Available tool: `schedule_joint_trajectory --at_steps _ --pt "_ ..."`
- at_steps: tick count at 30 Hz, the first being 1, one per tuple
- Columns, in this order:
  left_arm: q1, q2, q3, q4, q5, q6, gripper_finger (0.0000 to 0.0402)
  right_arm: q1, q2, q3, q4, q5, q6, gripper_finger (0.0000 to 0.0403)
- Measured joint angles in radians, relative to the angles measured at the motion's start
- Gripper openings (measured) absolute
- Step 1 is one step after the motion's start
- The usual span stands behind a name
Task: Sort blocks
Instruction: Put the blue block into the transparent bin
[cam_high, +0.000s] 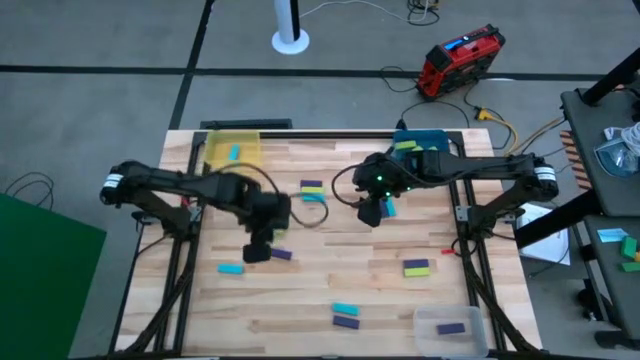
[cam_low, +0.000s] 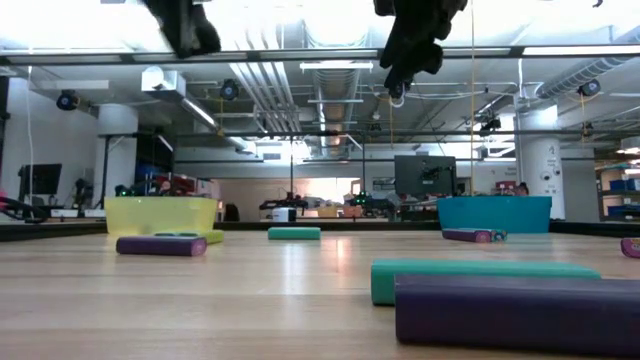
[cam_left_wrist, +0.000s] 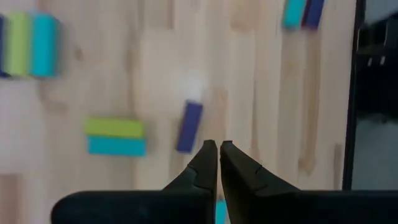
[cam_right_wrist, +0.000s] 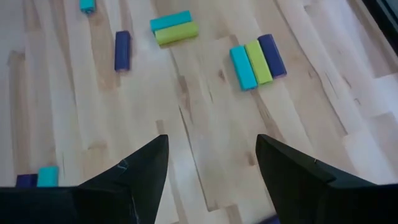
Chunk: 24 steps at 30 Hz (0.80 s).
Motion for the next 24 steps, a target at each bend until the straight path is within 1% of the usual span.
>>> schedule_joint_trajectory --at_steps 2,5,10,12,15,17,20,24 --pt "-0.034 0.004 -0.050 0.024 0.000 -0.009 0.0008 -0.002 -0.004 0.000 -0.001 -0.001 0.004 0.0233" --pt "-0.075 0.008 -0.126 0.084 0.006 -0.009 0.0032 -0.002 -0.026 0.000 -0.001 -0.001 0.051 0.0233" --pt "-0.097 0.008 -0.273 0.201 0.015 0.002 0.0096 -0.002 -0.069 0.000 0.001 0.003 0.166 0.0233" --pt "-0.097 0.008 -0.335 0.290 -0.007 0.030 0.0127 -0.002 -0.083 0.000 0.009 0.007 0.205 0.0233" --pt "-0.097 0.008 -0.429 0.471 -0.085 0.073 0.0169 -0.002 -0.094 0.000 0.009 0.028 0.264 0.0233" --pt "-0.097 0.008 -0.482 0.544 -0.107 0.100 0.0192 0.000 -0.096 0.000 0.009 0.030 0.297 0.0233" --pt "-0.095 0.008 -0.542 0.590 -0.109 0.122 0.0212 0.003 -0.100 0.000 0.010 0.030 0.342 0.0233" --pt "-0.096 0.008 -0.618 0.652 -0.128 0.160 0.0217 0.008 -0.098 0.000 0.015 0.030 0.373 0.0233"
